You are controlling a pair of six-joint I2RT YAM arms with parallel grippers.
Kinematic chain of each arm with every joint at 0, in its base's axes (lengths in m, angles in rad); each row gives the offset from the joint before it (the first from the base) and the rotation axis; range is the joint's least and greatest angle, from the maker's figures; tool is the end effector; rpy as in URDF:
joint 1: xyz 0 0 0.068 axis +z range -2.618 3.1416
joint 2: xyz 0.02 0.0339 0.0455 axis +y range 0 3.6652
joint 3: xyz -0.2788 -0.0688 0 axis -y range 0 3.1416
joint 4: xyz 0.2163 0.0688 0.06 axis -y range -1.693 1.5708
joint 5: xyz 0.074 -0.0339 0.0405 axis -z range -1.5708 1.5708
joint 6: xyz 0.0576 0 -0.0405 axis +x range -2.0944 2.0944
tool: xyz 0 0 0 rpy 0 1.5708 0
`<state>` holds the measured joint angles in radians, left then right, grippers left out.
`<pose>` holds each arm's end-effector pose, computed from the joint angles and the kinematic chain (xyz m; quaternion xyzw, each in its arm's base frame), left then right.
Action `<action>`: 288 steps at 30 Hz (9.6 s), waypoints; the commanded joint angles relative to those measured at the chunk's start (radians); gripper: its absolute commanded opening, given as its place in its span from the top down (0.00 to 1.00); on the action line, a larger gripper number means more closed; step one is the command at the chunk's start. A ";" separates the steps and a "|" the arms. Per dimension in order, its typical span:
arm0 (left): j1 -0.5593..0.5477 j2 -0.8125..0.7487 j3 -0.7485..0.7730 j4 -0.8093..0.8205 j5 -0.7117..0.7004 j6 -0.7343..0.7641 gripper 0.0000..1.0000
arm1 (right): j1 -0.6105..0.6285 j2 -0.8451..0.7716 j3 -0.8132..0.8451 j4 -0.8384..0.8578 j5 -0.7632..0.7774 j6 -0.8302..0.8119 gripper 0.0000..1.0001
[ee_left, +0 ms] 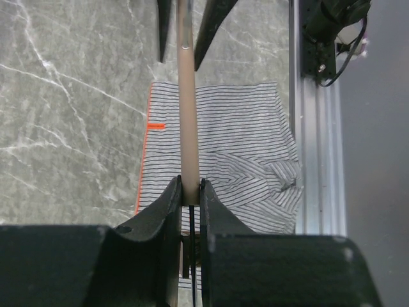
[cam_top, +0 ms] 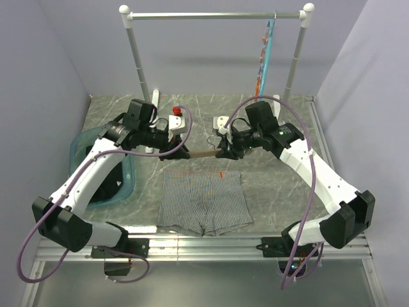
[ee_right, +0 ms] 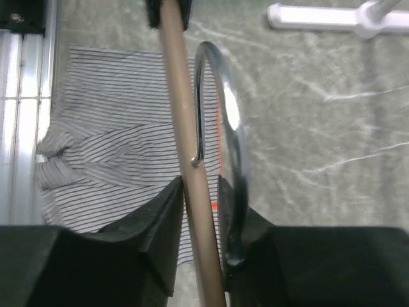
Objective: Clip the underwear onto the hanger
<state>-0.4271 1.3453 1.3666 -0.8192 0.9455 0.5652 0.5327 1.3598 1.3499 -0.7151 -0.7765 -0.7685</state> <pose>0.2062 -0.1452 0.3727 0.5435 0.6435 -0.3976 0.3639 0.2075 0.1692 0.3677 -0.6348 0.5775 0.2981 0.4178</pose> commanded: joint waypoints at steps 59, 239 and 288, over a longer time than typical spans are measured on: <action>0.025 -0.189 -0.109 0.017 -0.116 0.076 1.00 | 0.000 0.065 0.135 -0.216 -0.133 0.027 0.97; 0.289 0.581 0.028 -0.495 0.352 0.757 1.00 | 0.535 0.372 -0.681 1.507 0.753 0.034 1.00; 0.291 0.542 0.065 -0.498 0.323 0.720 1.00 | 0.578 0.400 -0.745 1.652 0.752 -0.144 1.00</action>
<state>-0.1345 1.9289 1.3796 -1.3224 1.2324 1.3041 1.0973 1.7580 0.6140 0.8639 -0.0162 -0.8795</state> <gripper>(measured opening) 0.067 0.031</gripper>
